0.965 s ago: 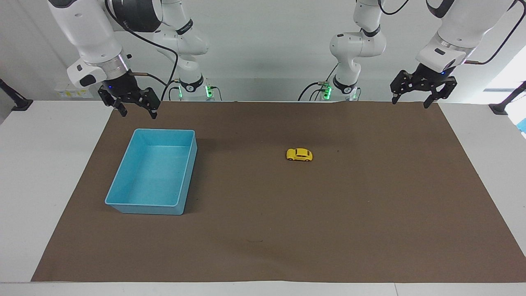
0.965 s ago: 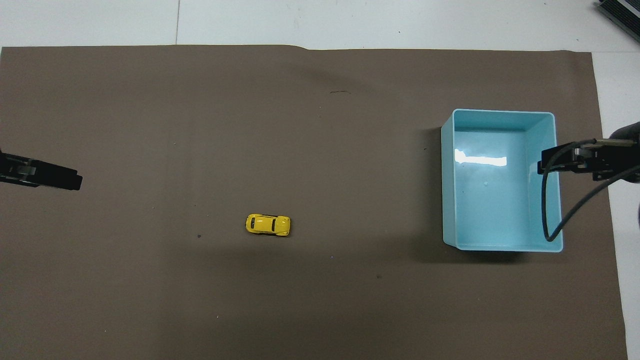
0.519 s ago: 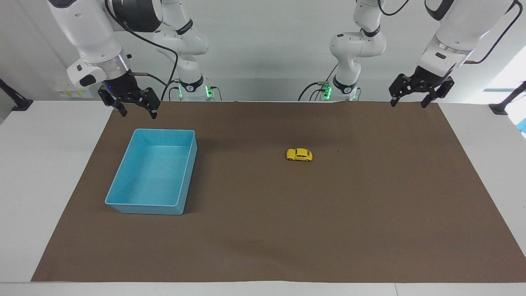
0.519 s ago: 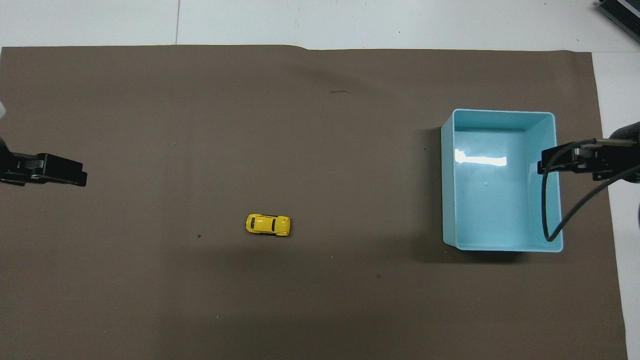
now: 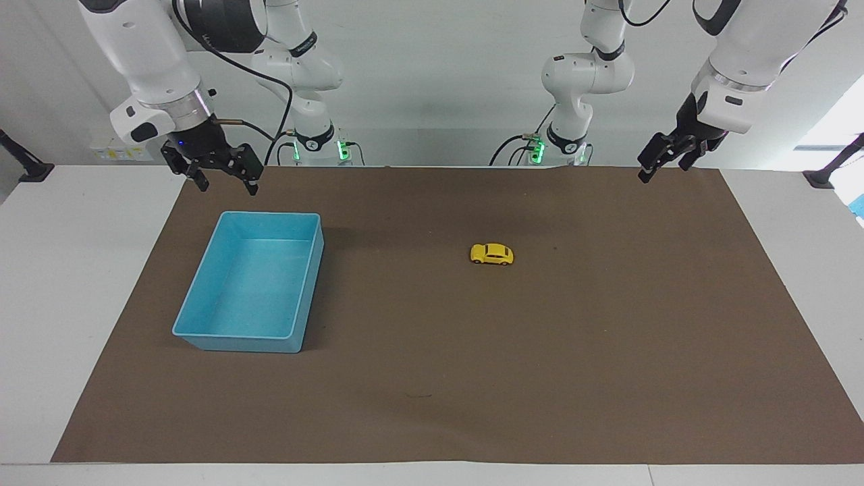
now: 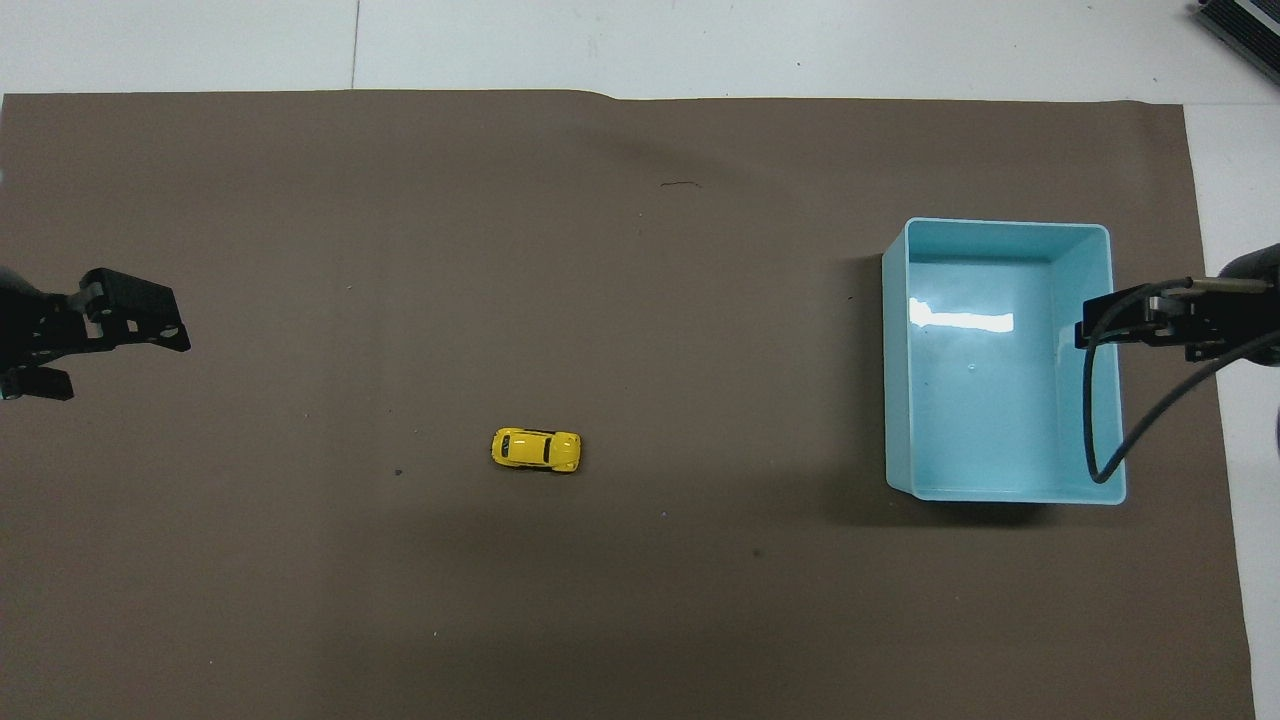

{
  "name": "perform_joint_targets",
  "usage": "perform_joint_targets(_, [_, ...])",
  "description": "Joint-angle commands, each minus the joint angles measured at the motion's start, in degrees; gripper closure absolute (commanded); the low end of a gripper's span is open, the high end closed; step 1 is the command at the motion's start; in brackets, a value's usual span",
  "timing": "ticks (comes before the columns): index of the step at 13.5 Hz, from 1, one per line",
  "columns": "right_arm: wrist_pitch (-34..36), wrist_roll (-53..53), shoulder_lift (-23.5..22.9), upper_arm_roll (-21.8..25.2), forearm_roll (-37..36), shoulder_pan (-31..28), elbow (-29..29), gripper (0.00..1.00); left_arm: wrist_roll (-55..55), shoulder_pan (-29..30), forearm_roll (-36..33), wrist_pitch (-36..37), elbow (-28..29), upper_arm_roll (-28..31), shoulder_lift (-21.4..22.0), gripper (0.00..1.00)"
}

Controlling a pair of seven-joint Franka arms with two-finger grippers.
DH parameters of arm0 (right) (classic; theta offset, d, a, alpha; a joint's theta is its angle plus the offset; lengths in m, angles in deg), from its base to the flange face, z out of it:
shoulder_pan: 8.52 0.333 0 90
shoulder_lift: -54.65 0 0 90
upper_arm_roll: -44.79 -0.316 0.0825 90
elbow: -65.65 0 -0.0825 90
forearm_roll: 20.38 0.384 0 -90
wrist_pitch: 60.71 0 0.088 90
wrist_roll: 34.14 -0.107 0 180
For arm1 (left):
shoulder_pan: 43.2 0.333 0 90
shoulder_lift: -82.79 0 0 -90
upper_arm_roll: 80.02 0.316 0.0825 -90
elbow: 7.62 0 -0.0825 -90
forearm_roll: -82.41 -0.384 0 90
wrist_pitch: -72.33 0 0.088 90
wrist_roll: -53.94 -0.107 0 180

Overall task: Wind up and store yellow beetle car
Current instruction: 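Move the left gripper down onto the yellow toy car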

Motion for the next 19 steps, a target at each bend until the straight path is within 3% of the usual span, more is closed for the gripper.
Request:
perform_joint_targets(1, [-0.3,0.8,0.6,-0.3,0.3,-0.6,0.5,0.0,11.9,-0.9,1.4,-1.2,2.1,0.0,0.4,0.0])
perform_joint_targets(8, [-0.3,0.8,0.6,-0.3,0.3,-0.6,0.5,0.0,38.0,-5.6,1.5,-11.8,11.9,-0.1,0.7,0.0])
perform_joint_targets(13, [-0.3,0.8,0.6,-0.3,0.3,-0.6,0.5,0.0,47.7,-8.7,2.3,-15.6,16.9,0.0,0.3,0.0])
perform_joint_targets(16, [-0.3,0.7,0.6,-0.3,0.3,-0.6,0.5,0.0,60.4,-10.7,2.3,-22.3,21.8,0.0,0.3,0.0])
perform_joint_targets(19, [-0.3,0.7,0.6,-0.3,0.3,-0.6,0.5,0.0,65.9,-12.4,2.4,-23.9,22.6,-0.1,-0.1,0.0])
